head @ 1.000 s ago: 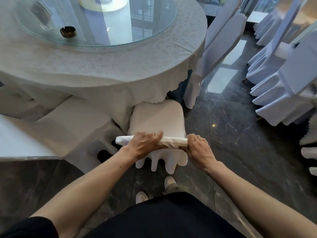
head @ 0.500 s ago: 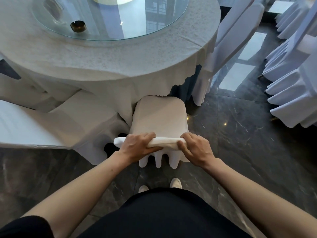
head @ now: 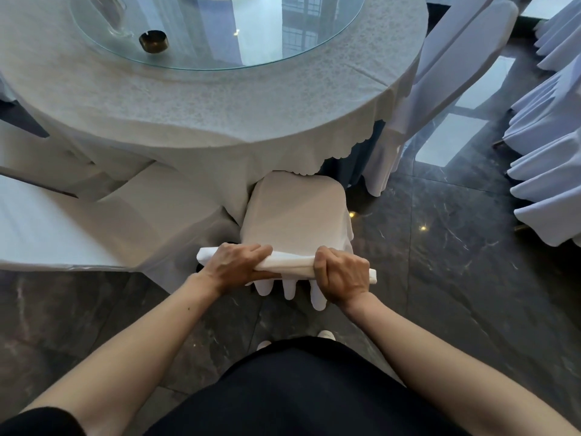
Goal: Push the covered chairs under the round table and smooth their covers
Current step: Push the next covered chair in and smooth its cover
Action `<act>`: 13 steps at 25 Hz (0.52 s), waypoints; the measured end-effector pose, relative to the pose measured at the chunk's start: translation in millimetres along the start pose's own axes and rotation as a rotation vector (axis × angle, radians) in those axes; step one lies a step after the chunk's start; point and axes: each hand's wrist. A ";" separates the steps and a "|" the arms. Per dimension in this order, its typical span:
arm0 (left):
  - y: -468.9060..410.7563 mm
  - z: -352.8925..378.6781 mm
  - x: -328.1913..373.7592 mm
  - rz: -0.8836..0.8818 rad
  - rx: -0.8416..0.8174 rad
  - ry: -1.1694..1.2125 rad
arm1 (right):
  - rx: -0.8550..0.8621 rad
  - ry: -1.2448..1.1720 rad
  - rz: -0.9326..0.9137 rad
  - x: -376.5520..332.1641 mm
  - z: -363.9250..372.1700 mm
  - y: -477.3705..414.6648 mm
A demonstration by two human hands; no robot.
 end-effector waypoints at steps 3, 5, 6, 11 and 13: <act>-5.6 -10.3 -13.2 -0.092 -0.091 0.002 | -0.001 0.007 0.016 -11.5 6.8 -14.9; -7.5 -12.1 -16.8 -0.092 -0.109 -0.010 | 0.010 0.014 0.022 -13.6 9.5 -18.6; -6.8 -12.6 -17.9 -0.084 -0.114 -0.015 | 0.009 0.017 0.024 -14.4 10.1 -18.8; -0.8 -12.4 -23.2 -0.041 -0.090 -0.030 | -0.010 0.011 0.035 -20.5 14.0 -16.6; 2.3 -13.1 -27.9 -0.037 -0.092 -0.051 | -0.008 0.005 0.023 -25.4 15.1 -16.1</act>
Point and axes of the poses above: each hand's wrist, its own y-axis away from the middle knuckle, its own z-axis out of the palm, x = y × z, and after that the axes turned 5 degrees about -z, right-handed
